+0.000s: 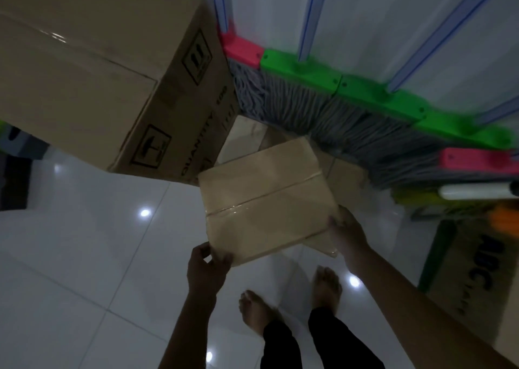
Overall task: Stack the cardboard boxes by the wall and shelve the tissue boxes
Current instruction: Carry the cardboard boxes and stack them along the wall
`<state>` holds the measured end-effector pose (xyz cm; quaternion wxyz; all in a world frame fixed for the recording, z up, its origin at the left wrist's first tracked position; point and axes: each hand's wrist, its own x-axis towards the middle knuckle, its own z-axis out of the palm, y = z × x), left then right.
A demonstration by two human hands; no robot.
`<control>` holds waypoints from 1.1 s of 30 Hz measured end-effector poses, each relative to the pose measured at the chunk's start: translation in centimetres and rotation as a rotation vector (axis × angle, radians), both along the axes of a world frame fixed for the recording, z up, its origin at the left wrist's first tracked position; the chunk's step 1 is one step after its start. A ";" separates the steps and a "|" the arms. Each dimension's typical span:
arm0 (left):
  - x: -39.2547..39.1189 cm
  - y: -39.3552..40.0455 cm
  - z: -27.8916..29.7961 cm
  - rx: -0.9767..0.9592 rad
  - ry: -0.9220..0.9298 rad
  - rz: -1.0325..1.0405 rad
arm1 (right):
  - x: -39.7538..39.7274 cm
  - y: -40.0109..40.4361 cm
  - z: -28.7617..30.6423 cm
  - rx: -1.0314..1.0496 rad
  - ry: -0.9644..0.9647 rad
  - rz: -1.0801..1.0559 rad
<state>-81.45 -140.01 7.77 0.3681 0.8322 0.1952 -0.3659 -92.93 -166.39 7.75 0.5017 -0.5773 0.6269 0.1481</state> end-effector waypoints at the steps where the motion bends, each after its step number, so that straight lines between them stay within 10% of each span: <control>1: -0.5 -0.2 -0.8 0.015 0.006 -0.009 | 0.2 0.0 -0.7 -0.051 0.007 -0.004; 11: -4.1 -2.9 -4.8 -0.025 -0.016 -0.122 | 3.3 -1.2 -3.7 -0.117 -0.129 0.091; 18: -3.2 -5.2 -5.5 -0.110 0.016 -0.027 | 9.7 -1.9 -4.5 -0.026 -0.257 -0.269; 33: -0.3 -8.6 -6.6 -0.113 -0.119 -0.012 | 12.6 -1.4 -5.4 0.221 -0.244 0.105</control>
